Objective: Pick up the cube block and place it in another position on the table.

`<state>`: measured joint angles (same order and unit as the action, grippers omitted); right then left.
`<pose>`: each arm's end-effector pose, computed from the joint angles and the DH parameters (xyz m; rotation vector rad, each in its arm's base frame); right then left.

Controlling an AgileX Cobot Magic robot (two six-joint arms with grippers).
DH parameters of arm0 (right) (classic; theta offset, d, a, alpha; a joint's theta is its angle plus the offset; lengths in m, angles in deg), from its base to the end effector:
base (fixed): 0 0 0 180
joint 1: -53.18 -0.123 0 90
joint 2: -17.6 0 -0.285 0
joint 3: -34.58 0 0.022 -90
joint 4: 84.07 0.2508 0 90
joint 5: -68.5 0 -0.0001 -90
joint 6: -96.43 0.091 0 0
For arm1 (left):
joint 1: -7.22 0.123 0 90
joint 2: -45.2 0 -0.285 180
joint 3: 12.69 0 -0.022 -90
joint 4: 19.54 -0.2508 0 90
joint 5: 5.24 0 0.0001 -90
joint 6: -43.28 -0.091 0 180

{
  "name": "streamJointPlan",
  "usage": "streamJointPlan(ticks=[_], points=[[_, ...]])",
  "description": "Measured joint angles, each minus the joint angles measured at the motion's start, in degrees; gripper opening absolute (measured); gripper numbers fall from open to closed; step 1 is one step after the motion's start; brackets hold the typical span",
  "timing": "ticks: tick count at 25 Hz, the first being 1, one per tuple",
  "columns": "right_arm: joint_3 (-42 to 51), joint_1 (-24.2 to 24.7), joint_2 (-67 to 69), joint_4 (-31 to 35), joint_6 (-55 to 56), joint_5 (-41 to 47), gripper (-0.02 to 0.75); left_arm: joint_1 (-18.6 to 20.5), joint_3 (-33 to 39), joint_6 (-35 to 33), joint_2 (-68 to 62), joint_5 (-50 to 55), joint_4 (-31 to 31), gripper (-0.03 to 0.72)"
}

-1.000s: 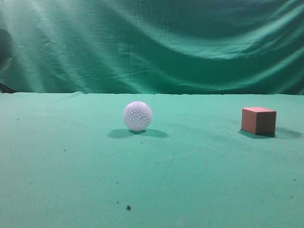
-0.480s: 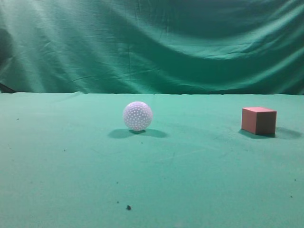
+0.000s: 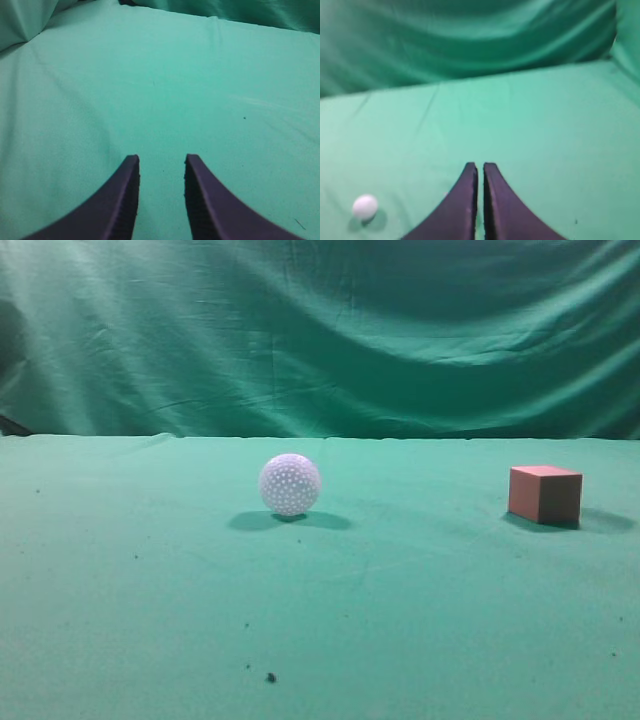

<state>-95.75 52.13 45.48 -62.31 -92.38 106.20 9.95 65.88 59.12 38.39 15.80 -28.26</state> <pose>0.0693 0.0219 0.2968 -0.0171 1.9802 0.3368 0.0522 0.0075 0.1735 -0.2060 1.8416 -0.0098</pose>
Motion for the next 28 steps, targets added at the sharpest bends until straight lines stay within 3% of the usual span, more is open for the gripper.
streamJointPlan(ticks=[4,11,19,23,24,25,28], points=[[-0.3,-1.3,6.5,0.0,-1.7,3.9,0.0,0.0,0.0,0.0,0.0,0.0,0.0,0.262],[-6.8,-9.4,19.1,-0.1,-9.3,14.5,0.0,0.0,0.0,0.0,0.0,0.0,0.0,0.262],[-16.2,-20.8,37.3,-16.1,5.2,18.3,0.0,0.0,0.0,0.0,0.0,0.0,0.0,0.262],[-20.0,-26.3,46.3,-19.2,7.2,18.4,0.0,0.0,0.0,0.0,0.0,0.0,0.0,0.262],[-21.0,-27.0,48.7,-19.4,7.3,18.4,0.048,0.0,0.0,0.0,0.0,0.0,0.0,0.262],[-22.1,-27.5,51.1,-19.4,7.3,18.4,0.048,0.0,0.0,0.0,0.0,0.0,0.0,0.262],[-24.9,-27.9,57.8,-19.6,7.4,18.3,0.246,0.0,0.0,0.0,0.0,0.0,0.0,0.262]])
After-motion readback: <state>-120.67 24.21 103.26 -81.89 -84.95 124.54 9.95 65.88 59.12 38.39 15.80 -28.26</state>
